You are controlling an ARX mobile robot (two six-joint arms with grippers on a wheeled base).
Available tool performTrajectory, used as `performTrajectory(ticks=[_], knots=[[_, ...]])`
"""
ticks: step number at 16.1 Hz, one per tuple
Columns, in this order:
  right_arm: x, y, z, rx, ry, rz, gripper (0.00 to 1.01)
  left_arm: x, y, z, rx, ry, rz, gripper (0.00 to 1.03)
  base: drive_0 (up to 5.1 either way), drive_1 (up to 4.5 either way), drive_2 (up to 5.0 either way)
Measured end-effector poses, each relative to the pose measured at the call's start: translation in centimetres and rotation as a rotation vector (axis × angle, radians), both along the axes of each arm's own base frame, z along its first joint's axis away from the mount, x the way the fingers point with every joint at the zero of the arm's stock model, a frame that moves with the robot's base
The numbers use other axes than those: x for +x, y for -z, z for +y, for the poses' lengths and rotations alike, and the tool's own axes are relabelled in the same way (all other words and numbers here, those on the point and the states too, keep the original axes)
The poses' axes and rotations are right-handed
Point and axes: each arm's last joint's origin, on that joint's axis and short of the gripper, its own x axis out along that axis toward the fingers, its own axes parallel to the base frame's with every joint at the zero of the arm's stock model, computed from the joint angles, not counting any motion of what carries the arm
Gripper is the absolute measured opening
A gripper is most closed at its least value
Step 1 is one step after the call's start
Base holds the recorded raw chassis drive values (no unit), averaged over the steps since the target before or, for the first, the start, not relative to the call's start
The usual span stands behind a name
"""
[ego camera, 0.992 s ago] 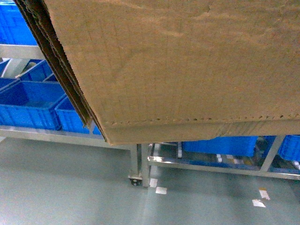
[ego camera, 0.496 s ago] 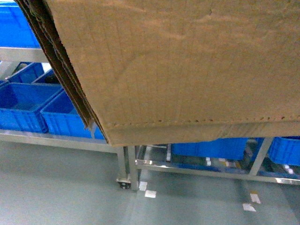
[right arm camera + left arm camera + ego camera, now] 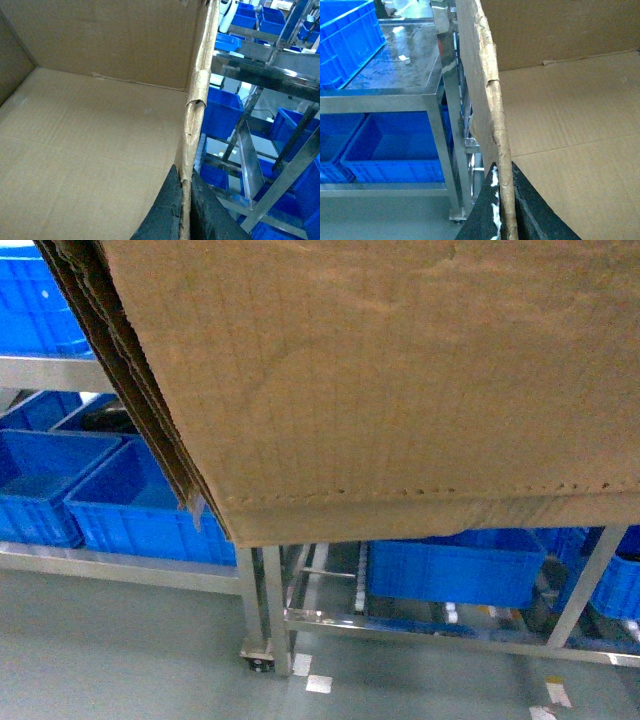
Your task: Sort boxes to right shelf from conveyor
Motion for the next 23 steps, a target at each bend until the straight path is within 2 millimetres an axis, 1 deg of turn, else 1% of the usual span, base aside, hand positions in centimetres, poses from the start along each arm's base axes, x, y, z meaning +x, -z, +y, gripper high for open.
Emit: performTrajectory(ticks=[23], knots=[[0.03,0.08,0.01,0.000,0.000,0.006,0.02,0.04,0.12,-0.01,0.004,0.000,0.007,0.02,0.0,0.00,0.0]])
